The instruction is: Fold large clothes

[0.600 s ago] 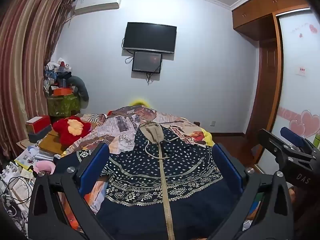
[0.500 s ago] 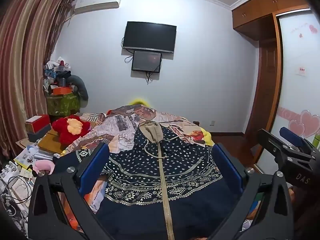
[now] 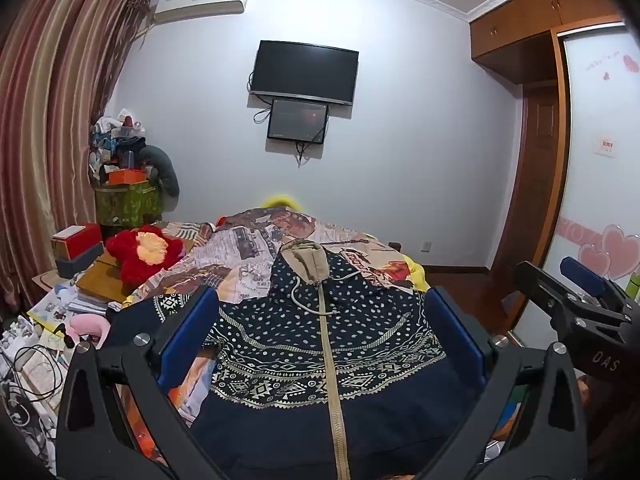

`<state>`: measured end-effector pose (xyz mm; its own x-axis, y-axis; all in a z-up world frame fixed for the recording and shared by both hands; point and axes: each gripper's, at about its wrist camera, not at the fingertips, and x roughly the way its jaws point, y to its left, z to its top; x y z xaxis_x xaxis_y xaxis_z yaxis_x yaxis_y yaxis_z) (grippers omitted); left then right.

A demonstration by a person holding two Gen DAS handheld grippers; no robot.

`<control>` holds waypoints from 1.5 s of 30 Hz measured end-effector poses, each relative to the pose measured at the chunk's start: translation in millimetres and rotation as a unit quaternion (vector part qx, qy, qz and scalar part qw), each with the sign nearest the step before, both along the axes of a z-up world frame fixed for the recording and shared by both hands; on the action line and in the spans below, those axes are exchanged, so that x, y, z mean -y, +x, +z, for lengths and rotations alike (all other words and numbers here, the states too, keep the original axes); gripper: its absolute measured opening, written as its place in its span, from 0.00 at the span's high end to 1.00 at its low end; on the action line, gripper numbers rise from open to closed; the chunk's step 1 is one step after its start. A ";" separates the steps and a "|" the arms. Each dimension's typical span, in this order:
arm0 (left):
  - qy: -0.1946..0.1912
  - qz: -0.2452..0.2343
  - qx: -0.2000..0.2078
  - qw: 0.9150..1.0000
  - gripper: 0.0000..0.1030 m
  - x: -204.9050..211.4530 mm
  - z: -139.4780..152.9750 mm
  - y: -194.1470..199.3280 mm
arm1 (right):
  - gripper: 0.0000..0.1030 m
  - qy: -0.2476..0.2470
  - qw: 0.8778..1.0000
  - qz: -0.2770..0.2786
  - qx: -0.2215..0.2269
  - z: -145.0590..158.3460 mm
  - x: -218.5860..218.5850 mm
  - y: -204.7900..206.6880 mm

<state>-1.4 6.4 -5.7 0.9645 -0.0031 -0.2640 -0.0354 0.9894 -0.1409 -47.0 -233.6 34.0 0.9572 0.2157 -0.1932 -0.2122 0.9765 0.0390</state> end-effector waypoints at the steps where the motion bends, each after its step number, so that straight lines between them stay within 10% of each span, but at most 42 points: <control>1: -0.001 0.000 -0.001 1.000 0.00 -1.6 1.0 1.0 | 0.00 -0.001 1.000 0.001 -0.001 0.0 -0.7 0.7; 45: -0.014 0.003 -0.010 1.000 0.00 -9.8 -3.2 2.9 | 0.00 -0.001 1.000 0.011 -0.008 -4.6 -11.4 4.1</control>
<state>1.5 16.2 -8.9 0.9589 -0.0045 -0.2838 -0.0452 0.9847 -0.1683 -43.0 -222.2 29.4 0.9488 0.2369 -0.2090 -0.2338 0.9715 0.0399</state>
